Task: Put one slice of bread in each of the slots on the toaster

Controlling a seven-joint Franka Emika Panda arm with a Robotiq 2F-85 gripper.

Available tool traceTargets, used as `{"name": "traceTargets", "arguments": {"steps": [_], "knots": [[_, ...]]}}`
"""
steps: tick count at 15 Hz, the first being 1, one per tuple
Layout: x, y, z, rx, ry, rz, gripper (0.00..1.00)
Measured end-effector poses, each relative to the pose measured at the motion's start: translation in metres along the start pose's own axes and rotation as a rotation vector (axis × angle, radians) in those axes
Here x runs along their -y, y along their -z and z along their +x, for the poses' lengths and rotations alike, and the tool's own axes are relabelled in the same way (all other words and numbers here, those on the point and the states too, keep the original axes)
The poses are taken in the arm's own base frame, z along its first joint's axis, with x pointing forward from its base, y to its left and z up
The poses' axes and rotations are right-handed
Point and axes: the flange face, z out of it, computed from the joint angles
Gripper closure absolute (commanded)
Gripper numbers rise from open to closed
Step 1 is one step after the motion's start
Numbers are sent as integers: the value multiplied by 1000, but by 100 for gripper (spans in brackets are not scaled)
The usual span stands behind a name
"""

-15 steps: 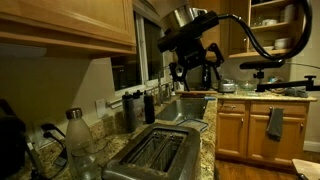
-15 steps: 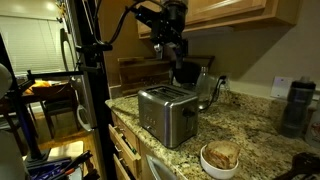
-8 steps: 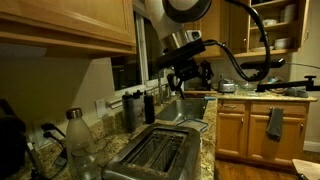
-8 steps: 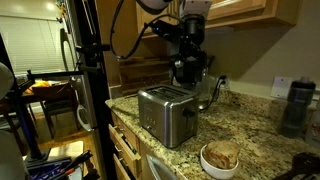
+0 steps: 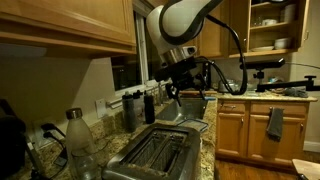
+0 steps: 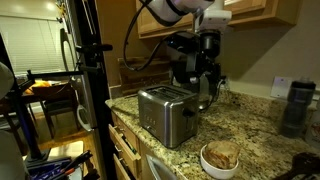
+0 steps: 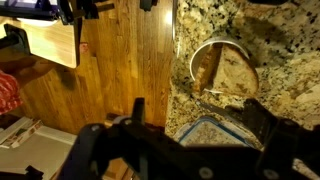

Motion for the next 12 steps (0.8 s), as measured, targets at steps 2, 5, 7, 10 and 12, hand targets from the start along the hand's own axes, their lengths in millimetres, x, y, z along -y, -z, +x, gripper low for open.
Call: {"name": "traceTargets", "arguments": {"steps": [2, 5, 7, 10, 12], "knots": [[4, -8, 6, 4, -8, 2, 0], [11, -22, 13, 11, -17, 6, 0], [16, -33, 15, 17, -17, 7, 0], [27, -47, 13, 33, -9, 19, 0], [34, -55, 10, 50, -3, 28, 0]]}}
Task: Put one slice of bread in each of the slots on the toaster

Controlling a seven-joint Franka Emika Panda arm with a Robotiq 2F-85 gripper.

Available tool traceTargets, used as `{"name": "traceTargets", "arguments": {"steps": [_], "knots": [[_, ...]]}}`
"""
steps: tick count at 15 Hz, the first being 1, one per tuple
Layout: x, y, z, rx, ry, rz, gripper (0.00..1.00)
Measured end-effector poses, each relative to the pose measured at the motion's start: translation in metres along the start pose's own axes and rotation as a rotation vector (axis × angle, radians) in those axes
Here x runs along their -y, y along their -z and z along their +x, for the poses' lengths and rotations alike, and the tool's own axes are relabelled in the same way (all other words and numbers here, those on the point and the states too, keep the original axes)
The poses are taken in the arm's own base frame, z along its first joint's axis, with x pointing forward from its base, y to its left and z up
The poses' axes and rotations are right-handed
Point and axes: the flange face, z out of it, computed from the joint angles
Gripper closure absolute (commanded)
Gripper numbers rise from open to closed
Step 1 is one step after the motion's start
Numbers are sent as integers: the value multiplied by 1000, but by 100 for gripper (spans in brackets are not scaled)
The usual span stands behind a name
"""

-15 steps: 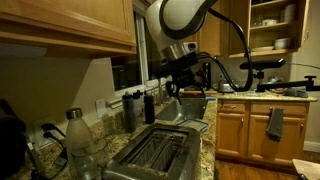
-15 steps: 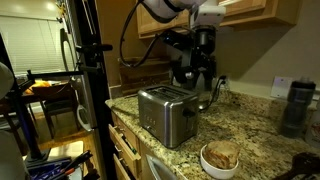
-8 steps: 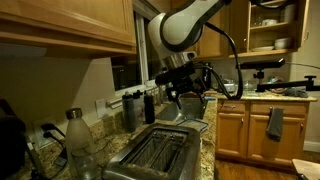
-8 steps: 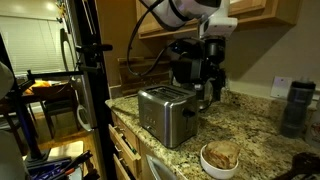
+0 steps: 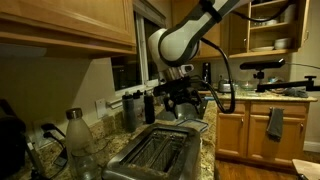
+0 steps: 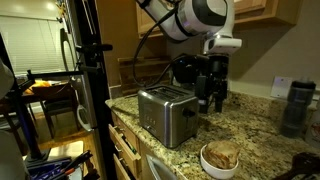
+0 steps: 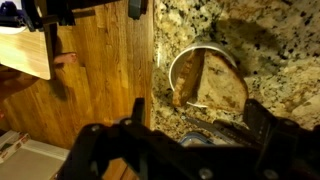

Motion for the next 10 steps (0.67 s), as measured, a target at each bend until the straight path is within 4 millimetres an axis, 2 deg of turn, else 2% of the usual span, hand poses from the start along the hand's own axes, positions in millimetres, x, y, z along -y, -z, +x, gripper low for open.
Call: {"name": "traceTargets", "arguments": {"steps": [10], "knots": [[18, -35, -6, 56, 21, 5, 0]]}}
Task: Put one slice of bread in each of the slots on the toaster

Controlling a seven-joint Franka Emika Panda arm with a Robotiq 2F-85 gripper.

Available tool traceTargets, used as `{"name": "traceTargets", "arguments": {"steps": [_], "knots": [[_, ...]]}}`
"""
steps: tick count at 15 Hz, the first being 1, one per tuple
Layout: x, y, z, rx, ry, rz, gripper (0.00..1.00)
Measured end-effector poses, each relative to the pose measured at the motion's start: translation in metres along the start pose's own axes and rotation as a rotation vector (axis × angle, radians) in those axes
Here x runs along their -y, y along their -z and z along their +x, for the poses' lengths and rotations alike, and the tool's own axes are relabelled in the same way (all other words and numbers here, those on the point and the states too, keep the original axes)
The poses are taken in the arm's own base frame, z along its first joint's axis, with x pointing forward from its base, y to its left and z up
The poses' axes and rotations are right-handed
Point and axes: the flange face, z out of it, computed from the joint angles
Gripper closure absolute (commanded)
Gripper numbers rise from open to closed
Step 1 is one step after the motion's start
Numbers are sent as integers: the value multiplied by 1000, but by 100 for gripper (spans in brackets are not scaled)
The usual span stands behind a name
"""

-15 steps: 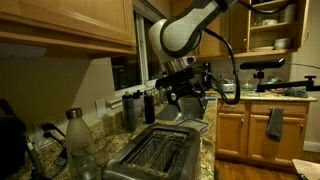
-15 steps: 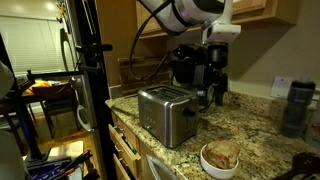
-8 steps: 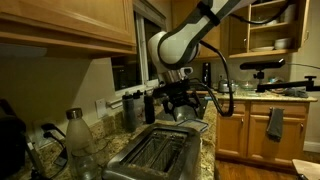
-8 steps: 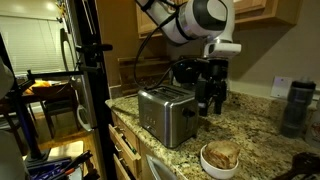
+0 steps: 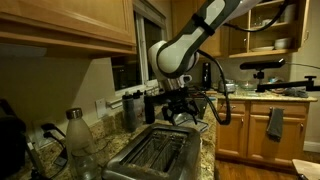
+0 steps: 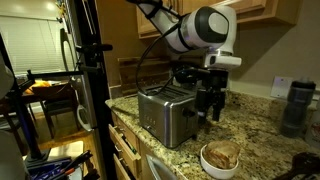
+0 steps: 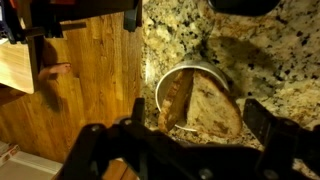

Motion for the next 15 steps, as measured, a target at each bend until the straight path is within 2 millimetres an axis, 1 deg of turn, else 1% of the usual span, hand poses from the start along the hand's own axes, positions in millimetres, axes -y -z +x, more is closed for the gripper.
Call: {"name": "traceTargets", "arguments": {"steps": [4, 11, 15], "knots": [[2, -9, 2, 13, -7, -8, 0], [-1, -16, 12, 24, -14, -12, 0], [3, -25, 14, 29, -11, -12, 0]]}}
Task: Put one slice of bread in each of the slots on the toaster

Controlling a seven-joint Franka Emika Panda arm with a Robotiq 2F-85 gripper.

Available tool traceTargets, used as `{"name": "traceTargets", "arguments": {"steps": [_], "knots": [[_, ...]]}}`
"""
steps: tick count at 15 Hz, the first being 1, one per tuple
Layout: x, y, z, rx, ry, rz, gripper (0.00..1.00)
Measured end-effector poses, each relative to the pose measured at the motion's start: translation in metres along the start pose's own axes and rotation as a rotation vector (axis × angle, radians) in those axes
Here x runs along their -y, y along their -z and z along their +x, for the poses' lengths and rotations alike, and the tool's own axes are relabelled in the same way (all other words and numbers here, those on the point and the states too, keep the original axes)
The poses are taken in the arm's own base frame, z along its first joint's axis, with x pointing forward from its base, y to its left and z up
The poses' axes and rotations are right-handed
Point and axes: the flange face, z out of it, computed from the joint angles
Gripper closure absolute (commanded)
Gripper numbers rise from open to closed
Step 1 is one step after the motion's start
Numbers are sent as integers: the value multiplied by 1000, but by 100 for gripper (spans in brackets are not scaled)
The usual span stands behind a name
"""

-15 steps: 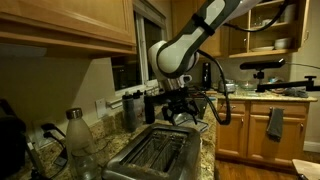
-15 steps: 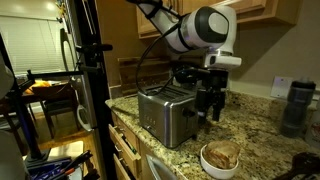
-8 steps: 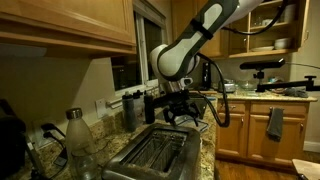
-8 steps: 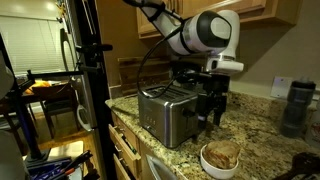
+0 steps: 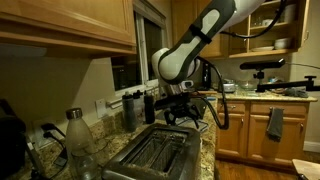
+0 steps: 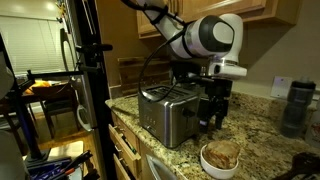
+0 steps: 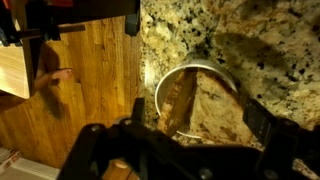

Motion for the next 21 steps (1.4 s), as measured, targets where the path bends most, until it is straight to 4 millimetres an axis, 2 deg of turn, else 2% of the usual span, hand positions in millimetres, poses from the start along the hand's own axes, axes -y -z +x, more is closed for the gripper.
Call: {"name": "traceTargets", "arguments": {"steps": [8, 21], "knots": [[12, -15, 4, 13, 2, 1, 0], [14, -21, 15, 17, -5, 0, 0]]}}
